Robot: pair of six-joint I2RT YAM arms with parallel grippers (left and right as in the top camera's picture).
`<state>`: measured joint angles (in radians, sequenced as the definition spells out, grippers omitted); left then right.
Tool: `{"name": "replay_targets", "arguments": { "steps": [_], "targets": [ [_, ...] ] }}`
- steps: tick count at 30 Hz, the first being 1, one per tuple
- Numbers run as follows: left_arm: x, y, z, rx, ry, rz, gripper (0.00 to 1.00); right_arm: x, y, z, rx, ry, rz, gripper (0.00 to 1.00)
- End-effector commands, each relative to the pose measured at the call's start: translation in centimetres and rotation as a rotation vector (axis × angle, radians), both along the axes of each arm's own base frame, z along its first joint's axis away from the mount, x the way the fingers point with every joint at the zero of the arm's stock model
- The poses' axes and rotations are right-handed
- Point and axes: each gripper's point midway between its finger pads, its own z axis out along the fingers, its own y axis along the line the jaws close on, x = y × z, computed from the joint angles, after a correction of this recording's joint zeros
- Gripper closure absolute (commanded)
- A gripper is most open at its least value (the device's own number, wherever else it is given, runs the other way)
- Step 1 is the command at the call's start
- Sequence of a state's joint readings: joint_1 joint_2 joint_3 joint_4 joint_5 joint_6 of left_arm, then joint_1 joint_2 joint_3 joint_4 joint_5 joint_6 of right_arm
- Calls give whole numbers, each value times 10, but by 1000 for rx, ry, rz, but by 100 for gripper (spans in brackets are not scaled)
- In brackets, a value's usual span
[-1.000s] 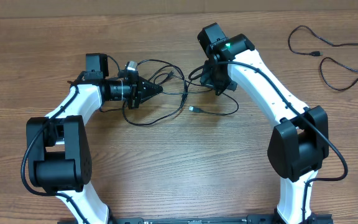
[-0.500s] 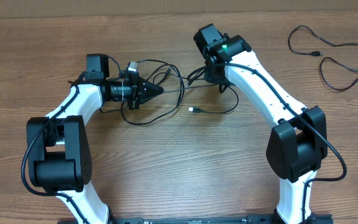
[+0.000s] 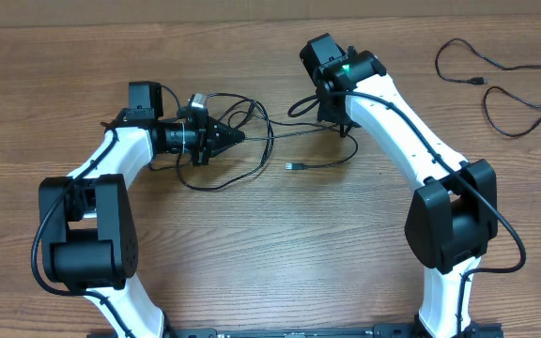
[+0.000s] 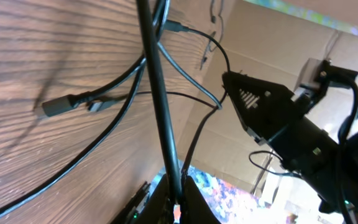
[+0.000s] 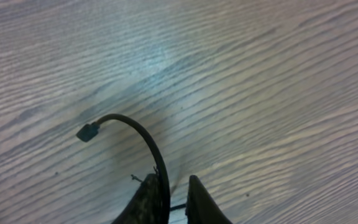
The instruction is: Untangle cables
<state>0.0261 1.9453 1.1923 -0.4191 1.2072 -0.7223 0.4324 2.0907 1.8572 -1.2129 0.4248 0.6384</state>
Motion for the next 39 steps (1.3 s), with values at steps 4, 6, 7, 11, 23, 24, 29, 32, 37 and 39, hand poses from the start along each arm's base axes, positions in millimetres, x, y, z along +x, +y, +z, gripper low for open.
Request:
{"name": "replay_targets", "arguments": {
  "steps": [4, 6, 7, 11, 23, 24, 29, 32, 37, 39],
  "targets": [
    [-3, 11, -21, 130, 22, 18, 96, 1, 5, 10, 38, -11, 22, 83],
    [-6, 16, -31, 187, 46, 27, 96, 1, 5, 10, 38, -11, 22, 82],
    [-8, 19, -37, 221, 65, 33, 91, 1, 5, 10, 38, -10, 22, 82],
    [-14, 27, -50, 299, 103, 40, 53, 1, 5, 10, 39, -11, 21, 82],
    [3, 35, -13, 412, 14, -1, 14, 3, 6, 11, 42, -18, 22, 76],
    [6, 40, -7, 471, 10, 1, 13, 3, 6, 11, 42, -18, 22, 76],
    [24, 57, 31, 878, -72, 2, 12, 6, 8, 11, 51, -33, 22, 76],
    [28, 43, 31, 961, -100, 14, 21, 9, 12, 11, 70, -43, 25, 76],
    [20, 12, 3, 1026, -60, -47, 41, 8, 19, 9, 110, -29, 35, 77],
    [22, 9, -11, 1075, -49, -48, 42, 6, 27, 7, 156, -14, 46, 76]
  ]
}}
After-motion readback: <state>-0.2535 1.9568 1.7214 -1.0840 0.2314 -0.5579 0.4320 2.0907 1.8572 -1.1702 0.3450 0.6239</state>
